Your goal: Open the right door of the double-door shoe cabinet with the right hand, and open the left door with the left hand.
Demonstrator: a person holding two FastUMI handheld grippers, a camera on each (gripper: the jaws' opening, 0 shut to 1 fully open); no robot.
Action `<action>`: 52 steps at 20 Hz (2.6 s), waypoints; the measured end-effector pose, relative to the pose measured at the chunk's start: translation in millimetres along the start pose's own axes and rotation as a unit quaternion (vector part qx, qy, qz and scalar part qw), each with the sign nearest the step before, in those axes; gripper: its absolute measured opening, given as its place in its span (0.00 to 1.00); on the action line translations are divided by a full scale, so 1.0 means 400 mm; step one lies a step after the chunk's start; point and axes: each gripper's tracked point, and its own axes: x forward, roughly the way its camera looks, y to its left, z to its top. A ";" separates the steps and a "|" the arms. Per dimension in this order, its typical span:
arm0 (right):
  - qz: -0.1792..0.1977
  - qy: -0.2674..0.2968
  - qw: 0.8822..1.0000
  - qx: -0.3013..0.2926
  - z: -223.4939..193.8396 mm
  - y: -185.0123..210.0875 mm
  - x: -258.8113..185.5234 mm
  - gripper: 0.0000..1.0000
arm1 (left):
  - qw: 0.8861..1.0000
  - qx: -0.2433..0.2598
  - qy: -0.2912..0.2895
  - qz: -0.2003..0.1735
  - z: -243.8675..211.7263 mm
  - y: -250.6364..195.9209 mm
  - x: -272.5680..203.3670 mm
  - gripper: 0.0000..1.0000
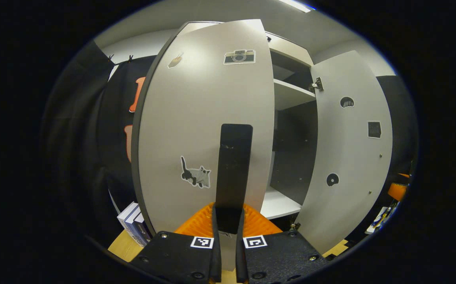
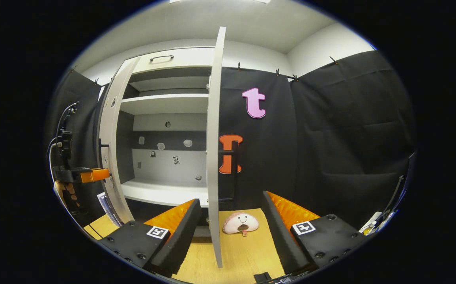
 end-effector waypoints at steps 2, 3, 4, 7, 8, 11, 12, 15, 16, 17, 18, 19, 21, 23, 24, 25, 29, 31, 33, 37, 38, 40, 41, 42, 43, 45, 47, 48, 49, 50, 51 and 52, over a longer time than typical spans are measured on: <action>-0.003 0.000 1.000 -0.002 -0.001 0.016 -0.007 0.98 | 1.000 -0.002 -0.003 -0.007 -0.001 0.003 -0.014 0.15; -0.003 0.000 1.000 -0.001 0.000 0.024 -0.010 0.98 | 1.000 -0.002 -0.003 -0.010 0.000 0.005 -0.021 0.14; -0.003 0.000 1.000 0.000 -0.002 0.033 -0.014 0.98 | 1.000 -0.003 -0.004 -0.014 0.002 0.008 -0.029 0.14; -0.007 0.001 1.000 0.003 -0.009 0.053 -0.021 0.94 | 1.000 0.000 -0.006 -0.023 0.005 0.020 -0.051 0.14; -0.008 0.002 1.000 0.003 -0.013 0.060 -0.024 0.98 | 1.000 -0.001 -0.007 -0.026 0.007 0.025 -0.060 0.14; -0.008 0.003 1.000 0.004 -0.014 0.085 -0.027 0.98 | 0.999 -0.007 -0.009 -0.033 0.009 0.044 -0.089 0.14; -0.007 0.003 1.000 0.005 -0.015 0.094 -0.029 0.98 | 0.999 -0.008 -0.010 -0.035 0.009 0.051 -0.098 0.14; -0.007 0.003 1.000 -0.002 -0.012 0.122 -0.032 0.98 | 0.999 -0.013 -0.011 -0.043 0.012 0.073 -0.121 0.14; -0.006 0.002 1.000 -0.004 -0.011 0.131 -0.034 0.98 | 0.999 -0.017 -0.011 -0.045 0.011 0.080 -0.128 0.14; -0.005 0.001 1.000 -0.005 -0.011 0.140 -0.039 0.98 | 0.999 -0.018 -0.011 -0.046 0.013 0.088 -0.133 0.14; -0.003 0.001 1.000 -0.004 -0.009 0.148 -0.043 0.98 | 0.999 -0.016 -0.012 -0.047 0.014 0.093 -0.140 0.14; -0.001 -0.001 1.000 -0.004 -0.009 0.158 -0.045 0.98 | 0.999 -0.016 -0.013 -0.046 0.017 0.099 -0.147 0.14; 0.002 -0.002 1.000 -0.005 -0.005 0.172 -0.048 0.98 | 0.999 -0.019 -0.013 -0.045 0.018 0.113 -0.159 0.14; 0.002 0.000 1.000 -0.006 -0.006 0.177 -0.048 0.94 | 0.999 -0.020 -0.014 -0.040 0.019 0.128 -0.170 0.14; 0.003 0.000 1.000 -0.006 -0.007 0.178 -0.047 0.94 | 0.999 -0.019 -0.014 -0.037 0.023 0.133 -0.178 0.14; 0.003 0.000 1.000 -0.006 -0.008 0.180 -0.047 0.94 | 0.999 -0.019 -0.013 -0.033 0.024 0.138 -0.181 0.14; 0.006 0.001 1.000 -0.010 -0.015 0.193 -0.045 0.94 | 0.999 0.046 -0.006 -0.013 0.021 0.174 -0.229 0.14; 0.014 0.005 1.000 -0.007 -0.022 0.209 -0.037 0.94 | 0.998 0.068 -0.001 -0.005 0.008 0.180 -0.221 0.10; 0.027 0.008 1.000 -0.002 -0.025 0.235 -0.035 0.94 | 0.999 0.047 0.001 -0.005 0.002 0.186 -0.231 0.11; 0.036 0.004 0.999 -0.005 -0.020 0.254 -0.039 0.98 | 1.000 0.024 0.006 0.007 0.006 0.215 -0.244 0.10; 0.035 0.003 0.999 -0.006 -0.019 0.252 -0.040 0.98 | 0.999 0.033 0.005 0.017 0.009 0.231 -0.250 0.10; 0.036 0.005 0.999 -0.008 -0.022 0.254 -0.043 0.99 | 0.998 0.048 0.003 0.043 0.012 0.271 -0.266 0.09; 0.038 0.006 0.999 -0.007 -0.023 0.261 -0.043 0.99 | 0.997 0.054 0.002 0.057 0.015 0.295 -0.278 0.06; 0.039 0.005 0.999 -0.006 -0.019 0.265 -0.043 0.98 | 0.995 0.061 0.000 0.075 0.022 0.321 -0.290 0.05; 0.040 0.004 0.999 -0.007 -0.016 0.266 -0.048 0.98 | 0.993 0.069 -0.004 0.094 0.032 0.348 -0.312 0.06; 0.044 0.003 0.999 -0.008 -0.015 0.278 -0.048 0.98 | 0.992 0.064 -0.011 0.104 0.047 0.359 -0.358 0.05; 0.048 0.002 0.999 -0.012 -0.012 0.286 -0.049 0.98 | 0.994 0.052 -0.021 0.089 0.064 0.343 -0.384 0.00; 0.051 0.002 0.999 -0.012 -0.013 0.293 -0.052 0.98 | 0.995 0.047 -0.025 0.086 0.072 0.340 -0.401 0.00; 0.054 0.002 0.998 -0.012 -0.015 0.309 -0.057 0.98 | 0.995 0.042 -0.030 0.086 0.081 0.340 -0.413 0.00; 0.056 0.003 0.998 -0.012 -0.015 0.320 -0.057 0.98 | 0.995 0.039 -0.034 0.085 0.089 0.333 -0.422 0.01; 0.057 0.003 0.998 -0.013 -0.015 0.318 -0.059 0.94 | 0.995 0.036 -0.036 0.083 0.095 0.320 -0.425 0.01; 0.057 0.003 0.998 -0.013 -0.017 0.313 -0.066 0.98 | 0.996 0.033 -0.037 0.080 0.098 0.307 -0.434 0.00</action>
